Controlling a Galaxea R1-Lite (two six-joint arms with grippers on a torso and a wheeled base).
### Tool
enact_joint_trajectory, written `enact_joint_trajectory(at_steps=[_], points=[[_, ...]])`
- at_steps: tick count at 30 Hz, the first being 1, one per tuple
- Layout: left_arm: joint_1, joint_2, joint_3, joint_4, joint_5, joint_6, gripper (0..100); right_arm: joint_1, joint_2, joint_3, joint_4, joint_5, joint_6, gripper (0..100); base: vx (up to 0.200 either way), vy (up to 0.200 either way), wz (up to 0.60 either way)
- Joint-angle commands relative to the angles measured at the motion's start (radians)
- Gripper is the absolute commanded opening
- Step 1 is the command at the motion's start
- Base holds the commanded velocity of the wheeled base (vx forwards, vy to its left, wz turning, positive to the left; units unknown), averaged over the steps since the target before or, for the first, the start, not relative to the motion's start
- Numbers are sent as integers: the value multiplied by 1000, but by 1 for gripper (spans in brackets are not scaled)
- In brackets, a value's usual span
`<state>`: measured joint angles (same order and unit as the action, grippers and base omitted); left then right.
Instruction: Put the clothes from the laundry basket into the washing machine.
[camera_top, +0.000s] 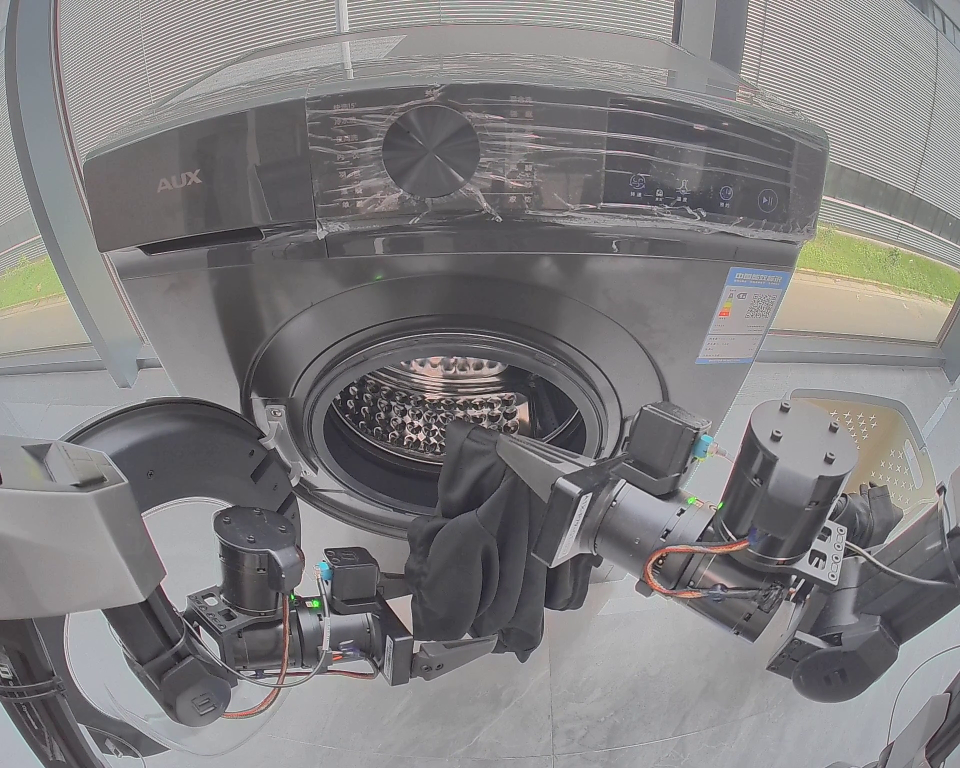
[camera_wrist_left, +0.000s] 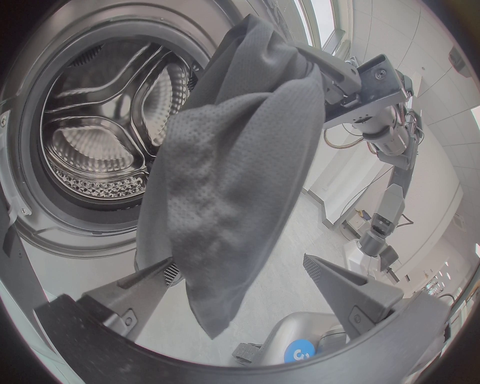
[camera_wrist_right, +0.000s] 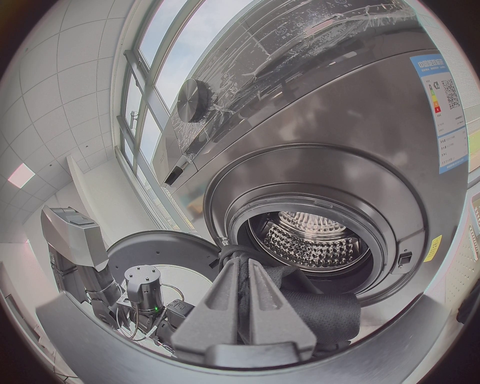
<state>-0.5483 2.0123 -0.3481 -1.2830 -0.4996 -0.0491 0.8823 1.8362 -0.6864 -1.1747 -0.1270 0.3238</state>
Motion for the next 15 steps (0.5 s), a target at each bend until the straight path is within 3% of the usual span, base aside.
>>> enact_joint_trajectory(at_steps=[1,10,15], points=[[-4,31,1,-16,16,2,0,0,2,2,0,1,0,0,0,0,0],[-48,37,37,-160,82,6,0,-6,9,14,-2,1,3,0,0,0,0],[-82,9,103,-234,90,14,0,-14,37,31,-56,4,-3,0,0,0,0]])
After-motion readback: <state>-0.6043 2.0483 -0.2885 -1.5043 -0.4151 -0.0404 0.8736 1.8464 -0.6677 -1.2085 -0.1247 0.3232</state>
